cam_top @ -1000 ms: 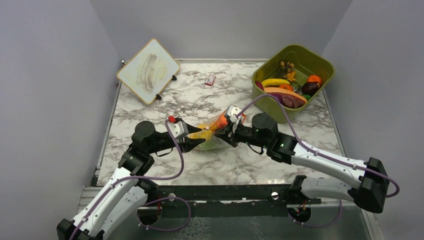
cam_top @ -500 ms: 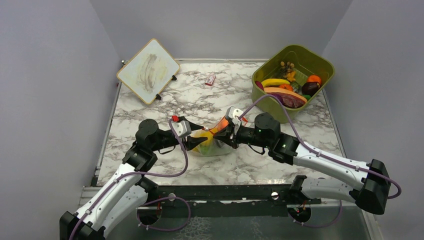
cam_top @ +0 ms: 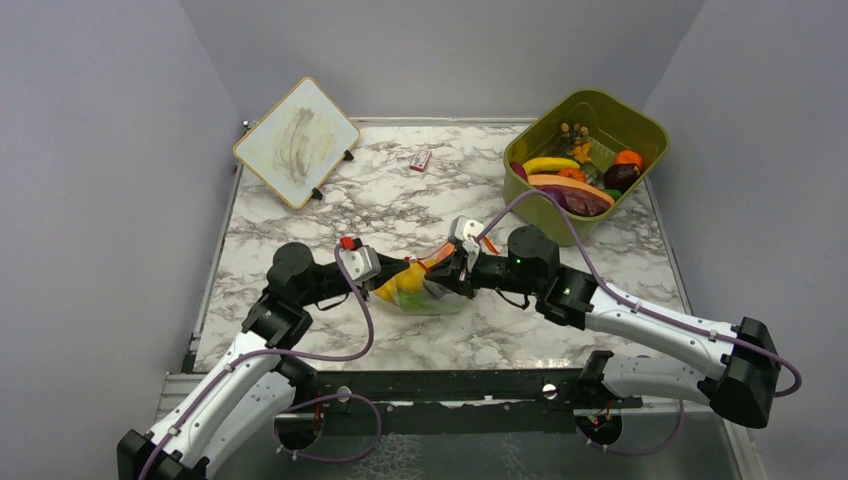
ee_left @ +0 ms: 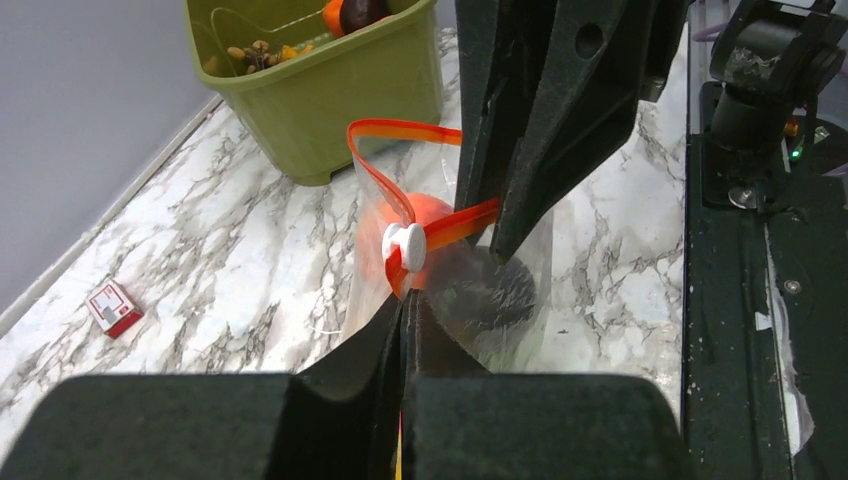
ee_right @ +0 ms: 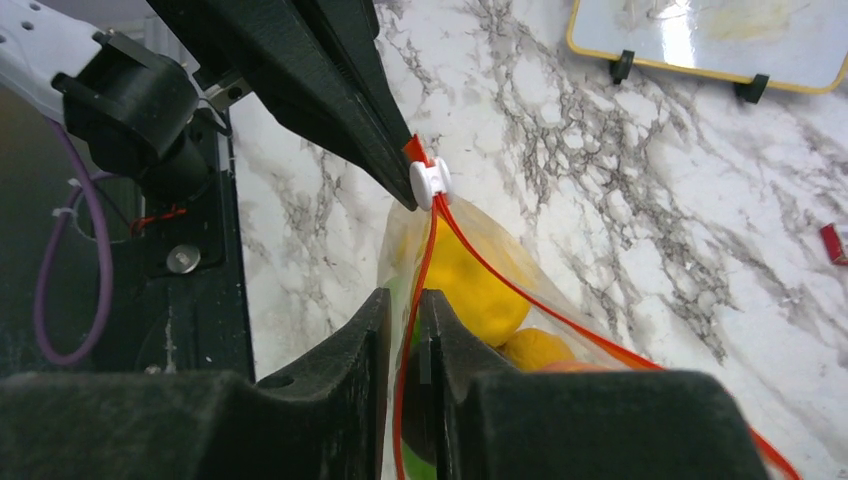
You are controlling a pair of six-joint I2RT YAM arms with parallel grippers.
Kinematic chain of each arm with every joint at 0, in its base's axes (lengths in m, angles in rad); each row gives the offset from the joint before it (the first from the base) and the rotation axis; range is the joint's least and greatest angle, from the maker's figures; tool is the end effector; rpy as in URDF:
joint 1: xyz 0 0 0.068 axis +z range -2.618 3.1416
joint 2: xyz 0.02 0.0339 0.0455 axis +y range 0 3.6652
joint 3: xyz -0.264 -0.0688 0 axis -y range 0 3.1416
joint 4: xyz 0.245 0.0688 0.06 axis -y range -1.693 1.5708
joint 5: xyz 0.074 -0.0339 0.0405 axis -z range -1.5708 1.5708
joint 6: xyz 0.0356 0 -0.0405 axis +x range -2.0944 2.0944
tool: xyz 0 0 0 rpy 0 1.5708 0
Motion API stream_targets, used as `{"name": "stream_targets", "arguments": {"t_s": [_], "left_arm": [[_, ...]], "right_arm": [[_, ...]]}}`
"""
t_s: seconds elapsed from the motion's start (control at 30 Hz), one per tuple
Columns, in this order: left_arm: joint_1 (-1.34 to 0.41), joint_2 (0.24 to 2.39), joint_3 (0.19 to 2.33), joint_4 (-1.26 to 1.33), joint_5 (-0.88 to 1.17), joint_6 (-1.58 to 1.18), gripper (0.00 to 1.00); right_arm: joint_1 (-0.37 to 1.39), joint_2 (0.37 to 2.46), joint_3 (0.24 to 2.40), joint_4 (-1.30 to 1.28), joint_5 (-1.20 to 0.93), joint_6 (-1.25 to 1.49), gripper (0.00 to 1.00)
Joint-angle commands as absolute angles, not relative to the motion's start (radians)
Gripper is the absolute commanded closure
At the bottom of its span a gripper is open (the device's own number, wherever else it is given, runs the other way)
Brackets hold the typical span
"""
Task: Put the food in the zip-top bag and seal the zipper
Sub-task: Zip the zipper food storage bag at the center of the board.
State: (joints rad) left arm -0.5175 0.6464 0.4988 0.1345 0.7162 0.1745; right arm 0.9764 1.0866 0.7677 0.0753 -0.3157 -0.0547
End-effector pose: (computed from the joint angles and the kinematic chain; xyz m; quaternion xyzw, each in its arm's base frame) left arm 0.1286 -0.1001 0.2945 0.4577 0.5436 -0.3581 0.6057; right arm 0.1327 0.2160 0.3013 -0.4678 0.6291 0.3814 0.4898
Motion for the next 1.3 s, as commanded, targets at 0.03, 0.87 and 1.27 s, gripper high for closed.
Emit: {"name": "stream_targets", "arguments": {"t_s": [0.03,0.87,1.27], "left_arm": [[-0.518,0.598,0.475,0.171,0.745,0.186,1.00],[-0.519,0.591,0.465,0.173,0.822,0.197,1.00],[-0.519,0.575,0.469,0.165,0.789,0.186,1.00]], "right_arm": [[0.984,1.069,0.815,0.047,-0.350,-0.089,0.72],[0.984,1.210,0.979,-0.011,-0.503,-0.319,0.66],[0.984,1.221,0.962,-0.028,-0.512,-0.329,0.99]]}}
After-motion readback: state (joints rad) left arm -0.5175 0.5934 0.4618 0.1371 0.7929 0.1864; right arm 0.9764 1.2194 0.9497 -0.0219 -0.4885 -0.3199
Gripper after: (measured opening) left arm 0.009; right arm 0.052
